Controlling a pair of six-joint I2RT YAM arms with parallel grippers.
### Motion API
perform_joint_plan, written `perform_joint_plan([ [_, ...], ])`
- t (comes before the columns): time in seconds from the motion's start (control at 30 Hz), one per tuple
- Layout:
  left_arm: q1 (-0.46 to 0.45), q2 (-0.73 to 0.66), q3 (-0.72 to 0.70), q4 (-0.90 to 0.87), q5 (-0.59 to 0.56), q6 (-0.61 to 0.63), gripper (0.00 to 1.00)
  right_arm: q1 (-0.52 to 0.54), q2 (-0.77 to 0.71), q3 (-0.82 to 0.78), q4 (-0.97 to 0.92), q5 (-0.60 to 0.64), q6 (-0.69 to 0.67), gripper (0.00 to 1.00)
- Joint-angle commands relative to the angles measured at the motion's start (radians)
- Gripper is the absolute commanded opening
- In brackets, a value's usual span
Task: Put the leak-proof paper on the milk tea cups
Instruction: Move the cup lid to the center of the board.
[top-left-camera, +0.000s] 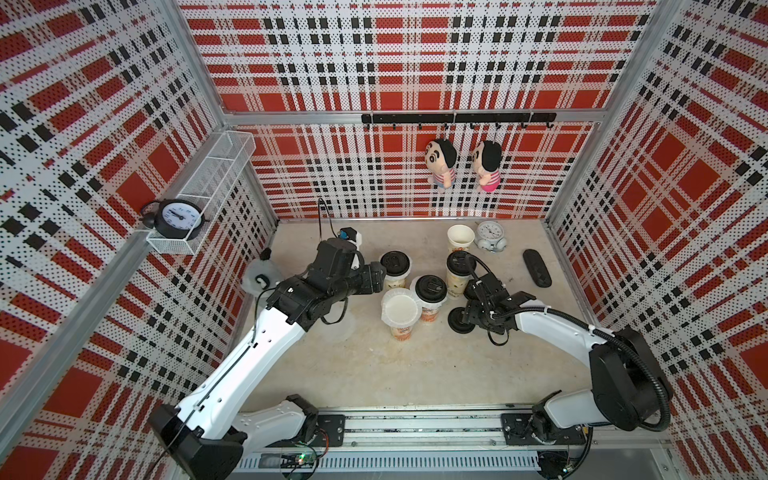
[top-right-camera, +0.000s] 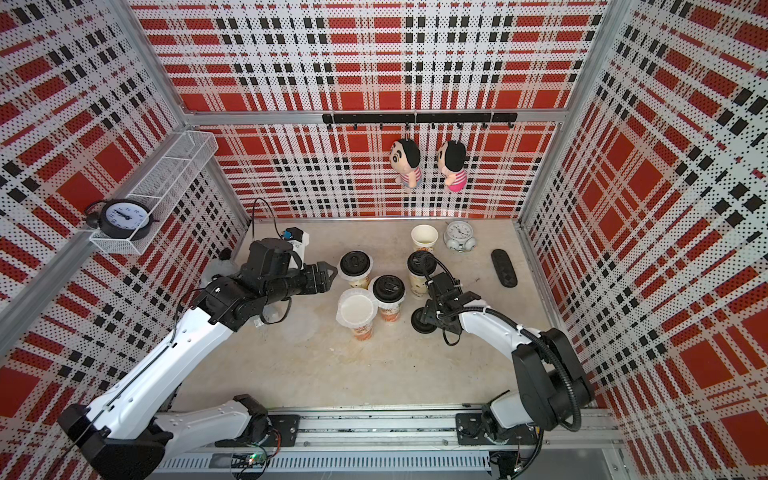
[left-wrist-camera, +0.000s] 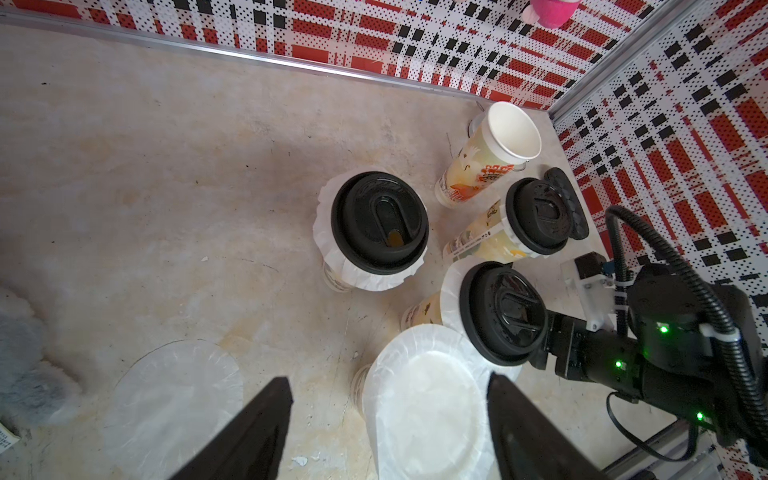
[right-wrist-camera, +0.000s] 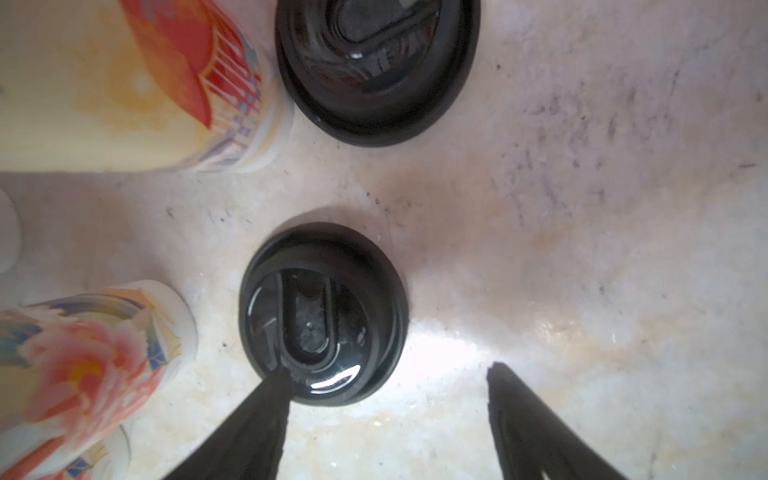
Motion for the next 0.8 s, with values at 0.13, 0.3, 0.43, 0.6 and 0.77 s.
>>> perform_joint_plan([
  [0.13,0.009,-0.023,-0.024,0.016,0.007,0.02,0.77,0.009,0.035,-0.027,0.081,0.022,0.088,0.78],
  [0.3,0.01,-0.025,-0.032,0.016,0.007,0.024,0.77,0.009,0.072,-0.047,0.085,0.05,0.105,0.78],
  [0.43,0.011,-0.022,-0.039,0.017,0.009,0.028,0.77,0.012,0.094,-0.058,0.061,0.082,0.11,0.79],
  [0.6,0.012,-0.023,-0.041,0.019,0.012,0.027,0.77,0.014,0.081,-0.068,0.006,0.144,0.118,0.79],
  [0.77,0.012,-0.023,-0.042,0.02,0.016,0.025,0.77,0.012,0.021,-0.076,-0.074,0.205,0.129,0.8],
])
